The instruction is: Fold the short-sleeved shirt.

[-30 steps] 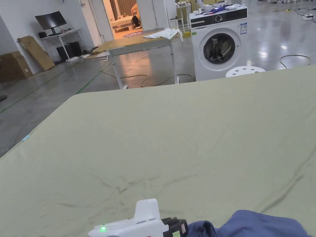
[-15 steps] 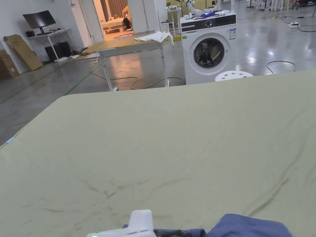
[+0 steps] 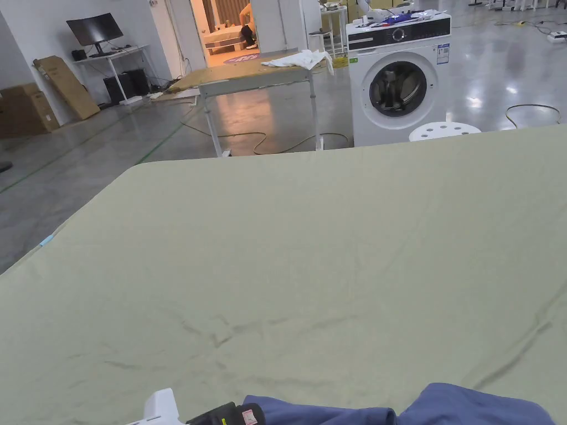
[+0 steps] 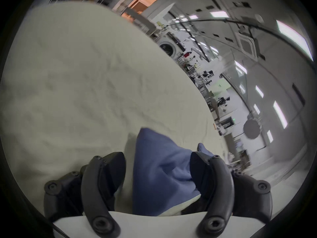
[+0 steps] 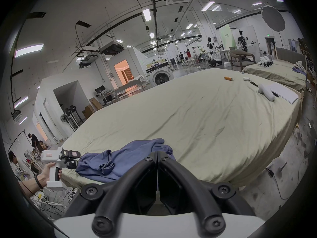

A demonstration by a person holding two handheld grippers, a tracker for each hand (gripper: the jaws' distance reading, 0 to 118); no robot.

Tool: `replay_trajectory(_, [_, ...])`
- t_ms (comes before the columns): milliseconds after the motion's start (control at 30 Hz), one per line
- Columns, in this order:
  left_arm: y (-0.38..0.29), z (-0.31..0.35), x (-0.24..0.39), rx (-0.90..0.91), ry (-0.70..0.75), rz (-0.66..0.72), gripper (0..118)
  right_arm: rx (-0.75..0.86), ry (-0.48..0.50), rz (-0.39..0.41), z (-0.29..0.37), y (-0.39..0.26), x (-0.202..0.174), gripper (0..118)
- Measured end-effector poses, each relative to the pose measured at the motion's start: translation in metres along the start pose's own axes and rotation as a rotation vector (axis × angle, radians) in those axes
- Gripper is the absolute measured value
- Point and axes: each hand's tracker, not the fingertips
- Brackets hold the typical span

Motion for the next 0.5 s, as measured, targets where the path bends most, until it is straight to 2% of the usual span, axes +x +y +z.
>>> replay_trajectory(33, [-0.003, -0.008, -0.006, -0.031, -0.033, 0.047, 77, 0.000, 0.001, 0.006, 0.001, 0.001, -0.002, 0])
replay_trajectory(100, [-0.011, -0.023, -0.012, -0.038, -0.056, 0.094, 47, 0.000, 0.001, 0.030, 0.003, 0.002, -0.004, 0])
replay_trajectory(133, [-0.014, -0.027, -0.013, -0.016, -0.031, 0.099, 40, 0.000, 0.001, 0.040, 0.004, 0.002, -0.005, 0])
replay_trajectory(167, [-0.014, -0.026, -0.014, 0.010, -0.019, 0.110, 26, -0.001, -0.001, 0.047, 0.005, 0.002, -0.005, 0])
replay_trajectory(200, [-0.015, -0.025, -0.015, 0.011, -0.060, 0.128, 20, -0.004, -0.003, 0.050, 0.005, 0.001, -0.006, 0])
replay_trajectory(300, [-0.015, -0.015, -0.010, 0.029, -0.055, 0.139, 11, -0.014, -0.005, 0.046, 0.004, 0.001, -0.007, 0])
replay_trajectory(467, [0.001, 0.045, 0.013, 0.076, -0.065, 0.089, 10, -0.018, 0.015, 0.045, 0.001, 0.003, -0.007, 0])
replay_trajectory(500, [0.008, 0.064, 0.020, 0.111, -0.012, 0.039, 10, -0.015, 0.021, 0.045, -0.001, 0.004, -0.008, 0])
